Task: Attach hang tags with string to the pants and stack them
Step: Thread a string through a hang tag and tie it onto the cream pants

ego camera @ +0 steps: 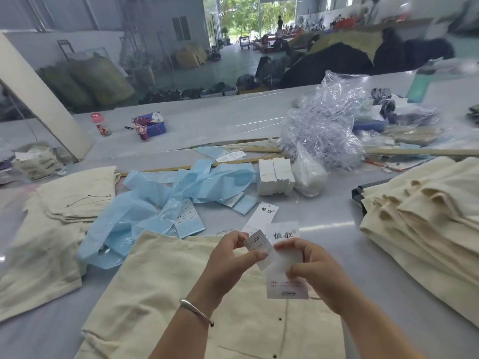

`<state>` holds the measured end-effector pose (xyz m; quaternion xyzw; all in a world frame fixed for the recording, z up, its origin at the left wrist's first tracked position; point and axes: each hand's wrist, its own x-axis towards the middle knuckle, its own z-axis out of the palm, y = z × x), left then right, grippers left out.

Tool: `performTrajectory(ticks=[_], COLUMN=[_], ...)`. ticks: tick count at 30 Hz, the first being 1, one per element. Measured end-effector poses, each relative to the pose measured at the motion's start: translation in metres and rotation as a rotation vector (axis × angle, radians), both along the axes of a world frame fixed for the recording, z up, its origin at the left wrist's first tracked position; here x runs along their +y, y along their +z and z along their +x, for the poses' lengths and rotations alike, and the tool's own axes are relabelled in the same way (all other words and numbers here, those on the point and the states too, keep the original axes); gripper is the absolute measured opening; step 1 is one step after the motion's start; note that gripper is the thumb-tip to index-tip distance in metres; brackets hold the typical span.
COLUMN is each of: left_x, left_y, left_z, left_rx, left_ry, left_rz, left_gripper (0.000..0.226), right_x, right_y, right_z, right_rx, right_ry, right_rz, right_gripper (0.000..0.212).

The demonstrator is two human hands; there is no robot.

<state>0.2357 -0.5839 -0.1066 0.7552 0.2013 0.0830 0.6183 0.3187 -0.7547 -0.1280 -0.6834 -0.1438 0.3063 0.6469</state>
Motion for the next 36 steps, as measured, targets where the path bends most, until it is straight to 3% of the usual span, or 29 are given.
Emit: performTrajectory(ticks=[6, 14, 22, 36], left_x=[-0.014, -0.030, -0.036, -0.041], left_y=[0.004, 0.011, 0.018, 0.014], left_z=[-0.015, -0.024, -0.025, -0.024], left_rx=[0.004, 0.008, 0.027, 0.006], left_ry=[0.000, -0.070, -0.219, -0.246], left_rz=[0.037, 0.173, 0.440, 0.531], left_gripper=[0.034, 0.039, 0.030, 0.044], right_x=[-0.017, -0.028, -0.033, -0.039], right_y=[-0.006, -0.007, 0.004, 0.009], right_z=[-0.011, -0.027, -0.028, -0.030], right_rx=[0.007, 0.071, 0.012, 0.041], right_ry=[-0.022, 0.217, 0.382, 0.416], right_rz=[0.087, 0.136, 0.169, 0.232], right_gripper=[0.048, 0.080, 0.076, 0.075])
